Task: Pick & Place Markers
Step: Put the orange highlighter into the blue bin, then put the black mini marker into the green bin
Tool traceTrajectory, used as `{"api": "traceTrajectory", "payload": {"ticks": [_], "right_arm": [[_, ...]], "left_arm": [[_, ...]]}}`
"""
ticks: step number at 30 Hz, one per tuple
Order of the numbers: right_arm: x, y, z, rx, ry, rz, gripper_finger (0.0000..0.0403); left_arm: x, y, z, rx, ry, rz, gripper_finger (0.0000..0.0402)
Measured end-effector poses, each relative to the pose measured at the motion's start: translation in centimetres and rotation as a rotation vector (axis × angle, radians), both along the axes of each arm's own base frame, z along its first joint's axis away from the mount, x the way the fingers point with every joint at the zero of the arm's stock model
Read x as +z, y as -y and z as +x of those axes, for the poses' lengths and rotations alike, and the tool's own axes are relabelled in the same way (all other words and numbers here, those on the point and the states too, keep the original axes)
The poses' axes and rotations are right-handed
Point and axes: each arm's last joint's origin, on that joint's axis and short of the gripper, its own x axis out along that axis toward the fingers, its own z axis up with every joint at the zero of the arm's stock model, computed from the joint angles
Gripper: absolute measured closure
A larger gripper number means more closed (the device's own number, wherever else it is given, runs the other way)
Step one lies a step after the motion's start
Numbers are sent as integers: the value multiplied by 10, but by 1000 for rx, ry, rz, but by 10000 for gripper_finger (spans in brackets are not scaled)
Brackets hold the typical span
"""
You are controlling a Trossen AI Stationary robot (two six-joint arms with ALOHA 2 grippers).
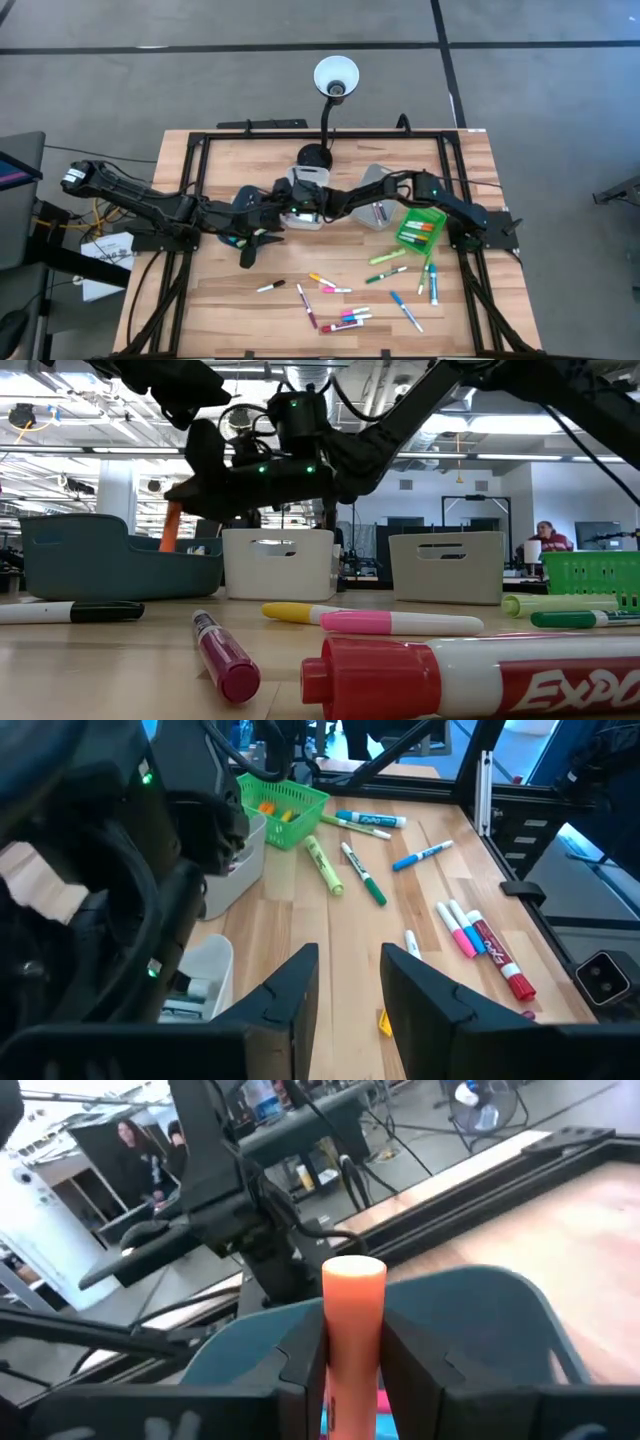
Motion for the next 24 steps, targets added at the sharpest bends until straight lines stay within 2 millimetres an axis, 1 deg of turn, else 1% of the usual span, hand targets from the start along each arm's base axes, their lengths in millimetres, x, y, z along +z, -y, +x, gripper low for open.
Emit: {"api": "traceTrajectory", "payload": {"ticks": [2, 4, 8, 14, 17, 20, 22, 24], "right_arm": [[2, 0, 3, 1, 11, -4, 328], [1, 0, 4, 7, -13, -32, 319], [-4, -1, 3, 13, -68, -75, 292], [0, -1, 4, 21, -47, -135, 250], [7, -2, 4, 21, -26, -139, 237], [20, 1, 1, 35, -27, -136, 231], [37, 2, -2, 49, -38, -133, 230], [58, 5, -10, 74, -76, -150, 231]], "left_arm": [[0, 0, 0, 1, 0, -2, 296], [0, 0, 0, 1, -1, -2, 296], [0, 0, 0, 1, -5, -1, 296], [0, 0, 0, 2, -5, -5, 296], [0, 0, 0, 2, -5, -5, 296], [0, 0, 0, 0, -5, -5, 296], [0, 2, -1, -6, -5, -5, 296], [0, 5, -2, -22, -5, -6, 296]]}}
